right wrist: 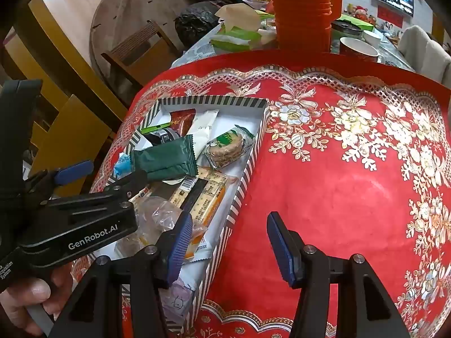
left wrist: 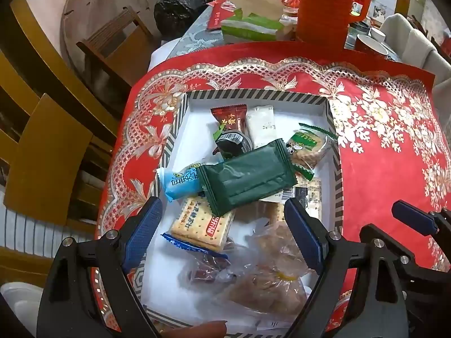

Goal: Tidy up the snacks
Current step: 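Move both tools over the tablecloth beside the striped snack box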

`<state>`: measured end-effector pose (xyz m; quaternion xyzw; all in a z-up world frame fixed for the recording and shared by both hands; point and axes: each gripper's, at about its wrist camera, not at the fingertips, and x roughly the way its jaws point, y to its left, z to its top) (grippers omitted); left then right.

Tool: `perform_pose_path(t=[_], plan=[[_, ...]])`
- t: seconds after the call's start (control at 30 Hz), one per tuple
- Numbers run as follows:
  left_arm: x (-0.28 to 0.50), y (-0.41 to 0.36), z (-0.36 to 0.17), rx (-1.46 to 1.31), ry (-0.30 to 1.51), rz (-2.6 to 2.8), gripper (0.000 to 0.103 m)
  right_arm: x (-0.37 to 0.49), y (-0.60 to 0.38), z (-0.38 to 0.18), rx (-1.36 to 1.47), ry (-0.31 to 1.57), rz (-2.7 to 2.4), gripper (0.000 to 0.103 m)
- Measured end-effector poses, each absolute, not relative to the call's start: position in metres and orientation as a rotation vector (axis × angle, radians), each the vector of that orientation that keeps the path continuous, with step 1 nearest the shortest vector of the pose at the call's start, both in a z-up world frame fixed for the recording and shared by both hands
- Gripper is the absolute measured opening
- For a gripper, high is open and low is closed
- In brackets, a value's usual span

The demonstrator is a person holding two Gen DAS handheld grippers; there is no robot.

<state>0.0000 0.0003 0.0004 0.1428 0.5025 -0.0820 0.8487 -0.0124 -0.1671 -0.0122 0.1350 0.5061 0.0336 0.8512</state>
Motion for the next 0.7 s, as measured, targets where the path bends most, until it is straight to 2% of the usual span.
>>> perform_pose_path(t=[0.43,0.7], plan=[[-0.004,-0.012,0.01,0.316,1.04,-0.185,0.088,-0.021,-0.174,-0.007,0.276,1.05,0.05,0.053],[-0.02,-0.075,0.023,0.334,0.998,-0.272,0.088,-0.055,-0.235,-0.008,0.355,1.031,-0.061,0.053]])
